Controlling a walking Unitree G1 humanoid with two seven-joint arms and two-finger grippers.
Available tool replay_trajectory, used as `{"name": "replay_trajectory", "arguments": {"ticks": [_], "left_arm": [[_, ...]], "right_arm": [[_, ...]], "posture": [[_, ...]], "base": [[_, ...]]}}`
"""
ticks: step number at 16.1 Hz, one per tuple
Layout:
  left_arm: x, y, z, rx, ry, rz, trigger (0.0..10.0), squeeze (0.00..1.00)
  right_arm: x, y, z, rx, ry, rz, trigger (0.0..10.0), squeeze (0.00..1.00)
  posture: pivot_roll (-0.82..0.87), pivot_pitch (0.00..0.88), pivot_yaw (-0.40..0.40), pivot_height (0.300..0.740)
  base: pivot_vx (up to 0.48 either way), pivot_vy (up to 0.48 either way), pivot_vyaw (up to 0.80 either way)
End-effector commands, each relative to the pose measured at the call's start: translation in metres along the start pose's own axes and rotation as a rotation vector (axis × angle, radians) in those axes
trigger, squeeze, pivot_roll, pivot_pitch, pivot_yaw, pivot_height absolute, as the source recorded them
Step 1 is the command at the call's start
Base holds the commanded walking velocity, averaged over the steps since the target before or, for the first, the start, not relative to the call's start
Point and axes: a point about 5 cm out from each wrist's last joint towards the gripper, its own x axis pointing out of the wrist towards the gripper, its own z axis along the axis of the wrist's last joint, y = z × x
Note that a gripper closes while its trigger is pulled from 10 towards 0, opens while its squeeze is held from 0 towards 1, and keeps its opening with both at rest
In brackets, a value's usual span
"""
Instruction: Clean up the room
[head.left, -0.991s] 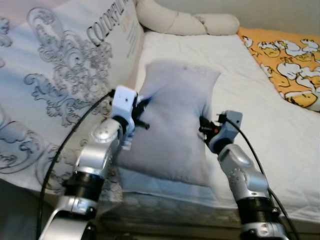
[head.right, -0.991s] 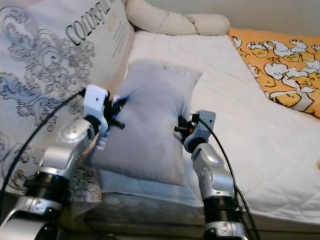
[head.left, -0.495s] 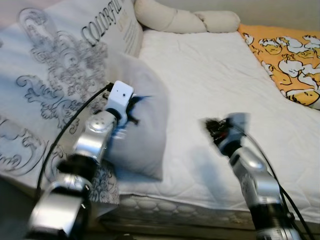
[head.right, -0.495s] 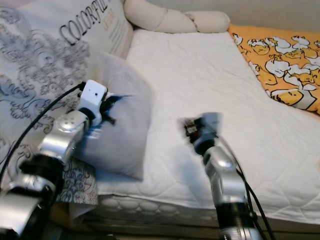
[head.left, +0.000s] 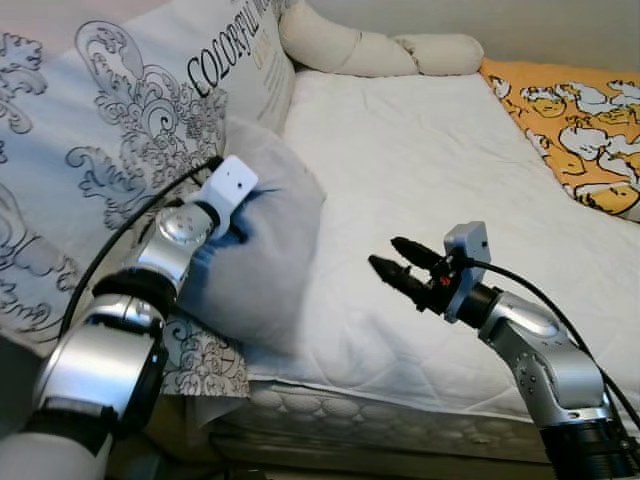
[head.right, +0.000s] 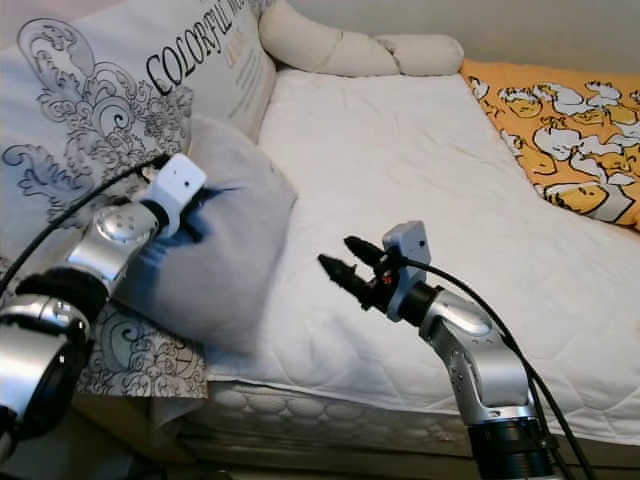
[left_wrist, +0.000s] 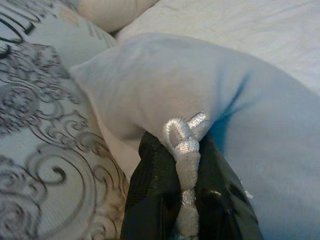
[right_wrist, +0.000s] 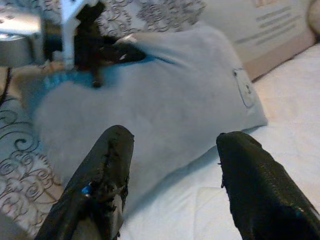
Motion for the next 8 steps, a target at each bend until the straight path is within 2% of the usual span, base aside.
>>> {"name": "replay_trajectory", "arguments": {"ticks": [1,6,7,8], "left_arm": [[0.0012,0.0121,0.0167,0.059,-0.058,0.038,10.0,0.0],[0.0052,0.0168,0.0237,0.078,-0.031,0.121,10.0,0.0],[0.005,0.0163,0.0215,0.077,-0.023,0.125,10.0,0.57],[0.0048,0.0142,0.0186,0.088,-0.013,0.109,10.0,1.0]], "right_arm": [[-0.001,0.0038,-0.0005,-0.007,0.013,0.022,10.0,1.0],[-0.0022,0.0096,-0.0024,-0.017,0.054,0.065,10.0,1.0],[-0.0025,0.0105,-0.0029,-0.024,0.065,0.073,10.0,1.0],[-0.0025,0.0106,-0.0029,-0.031,0.07,0.073,10.0,1.0]], "posture": [[-0.07,0.0,0.025,0.74],[-0.09,0.0,0.037,0.74],[-0.09,0.0,0.037,0.74],[-0.1,0.0,0.04,0.74]], "base": [[0.0,0.0,0.0],[0.0,0.0,0.0],[0.0,0.0,0.0],[0.0,0.0,0.0]]}}
